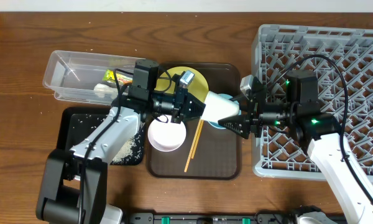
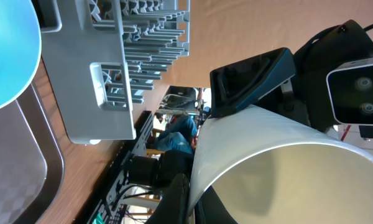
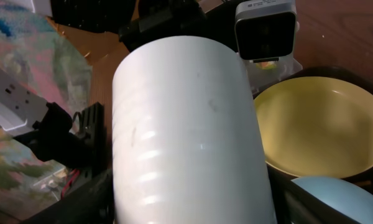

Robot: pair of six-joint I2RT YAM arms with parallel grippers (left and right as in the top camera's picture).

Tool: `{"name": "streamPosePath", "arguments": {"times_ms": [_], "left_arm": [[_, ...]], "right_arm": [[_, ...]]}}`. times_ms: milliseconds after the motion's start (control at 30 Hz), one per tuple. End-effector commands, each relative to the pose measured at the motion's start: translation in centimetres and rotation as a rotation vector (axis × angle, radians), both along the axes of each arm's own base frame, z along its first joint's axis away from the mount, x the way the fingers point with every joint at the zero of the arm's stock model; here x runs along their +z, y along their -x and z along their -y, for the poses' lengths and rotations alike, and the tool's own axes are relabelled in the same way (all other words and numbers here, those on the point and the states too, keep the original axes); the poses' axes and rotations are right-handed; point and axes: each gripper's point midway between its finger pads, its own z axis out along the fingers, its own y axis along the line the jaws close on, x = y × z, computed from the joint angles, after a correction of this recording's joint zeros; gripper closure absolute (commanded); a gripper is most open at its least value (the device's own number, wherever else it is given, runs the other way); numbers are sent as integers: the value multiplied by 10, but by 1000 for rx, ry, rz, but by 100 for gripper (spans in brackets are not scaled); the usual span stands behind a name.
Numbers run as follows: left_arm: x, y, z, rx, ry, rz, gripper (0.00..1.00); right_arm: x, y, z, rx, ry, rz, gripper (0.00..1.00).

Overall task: Sort waste into correct bins and load items into the dishwasher rack
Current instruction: 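Hand the white cup from left gripper to right gripper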

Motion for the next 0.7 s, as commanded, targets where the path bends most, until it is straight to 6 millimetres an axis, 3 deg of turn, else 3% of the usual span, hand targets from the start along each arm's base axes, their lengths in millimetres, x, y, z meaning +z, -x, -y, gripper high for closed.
{"name": "streamPosePath", "arguments": {"times_ms": [0, 100, 267, 400, 500, 667], "left_arm": [[3, 2, 0, -14, 14, -7, 94], [3, 2, 0, -14, 14, -7, 94], [1, 0, 0, -5, 6, 15, 93], [-7, -8, 0, 30, -27, 107, 83], [-24, -18, -3, 91, -115, 149, 67], [-73, -34, -25, 211, -388, 187, 59]], "right_arm": [[0, 3, -2, 16, -6, 7, 33], [1, 2, -2, 16, -7, 11, 42], [-4, -1, 0, -7, 17, 9, 46], [-13, -8, 5, -62, 70, -10, 51], [-22, -17, 12, -142, 121, -48, 54], [-23, -25, 34, -265, 202, -55, 61]]}}
